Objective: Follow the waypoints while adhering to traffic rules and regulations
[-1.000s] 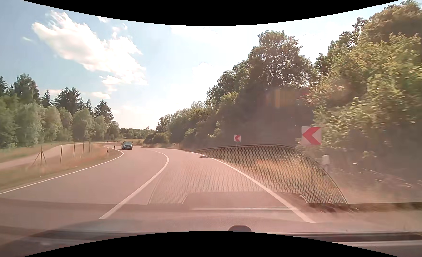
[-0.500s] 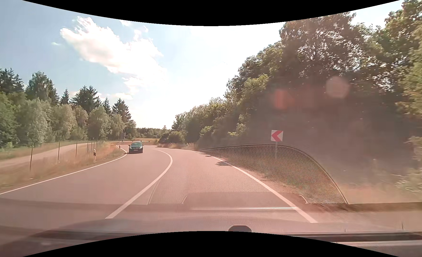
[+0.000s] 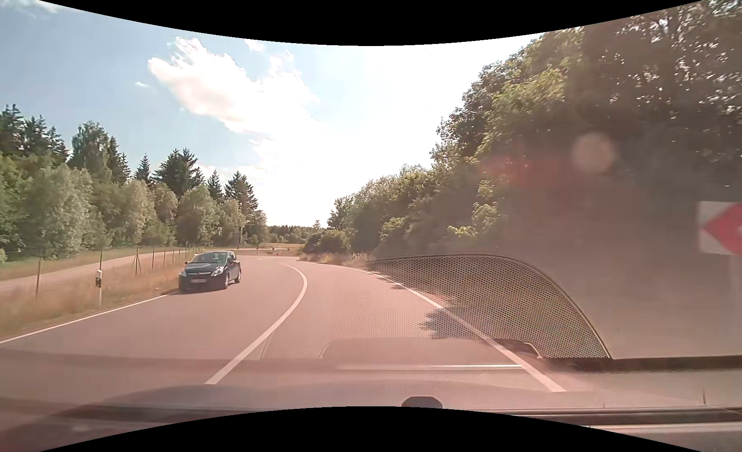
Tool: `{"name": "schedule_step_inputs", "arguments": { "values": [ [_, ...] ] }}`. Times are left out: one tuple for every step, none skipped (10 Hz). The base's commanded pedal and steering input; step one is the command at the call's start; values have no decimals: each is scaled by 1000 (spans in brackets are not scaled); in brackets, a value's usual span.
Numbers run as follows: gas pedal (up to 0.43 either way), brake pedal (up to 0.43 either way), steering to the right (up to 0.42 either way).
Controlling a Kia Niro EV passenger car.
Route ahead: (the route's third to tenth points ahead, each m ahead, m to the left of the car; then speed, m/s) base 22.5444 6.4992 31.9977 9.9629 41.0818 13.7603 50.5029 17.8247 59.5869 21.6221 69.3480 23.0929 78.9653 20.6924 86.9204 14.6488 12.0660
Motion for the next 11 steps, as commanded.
{"name": "schedule_step_inputs", "arguments": {
  "values": [
    [87,0,-63],
    [87,0,-63],
    [87,0,-64],
    [79,0,-65],
    [67,0,-66],
    [59,0,-66],
    [47,0,-66],
    [39,0,-66],
    [39,0,-66],
    [39,0,-66],
    [39,0,-66]
  ]
}}
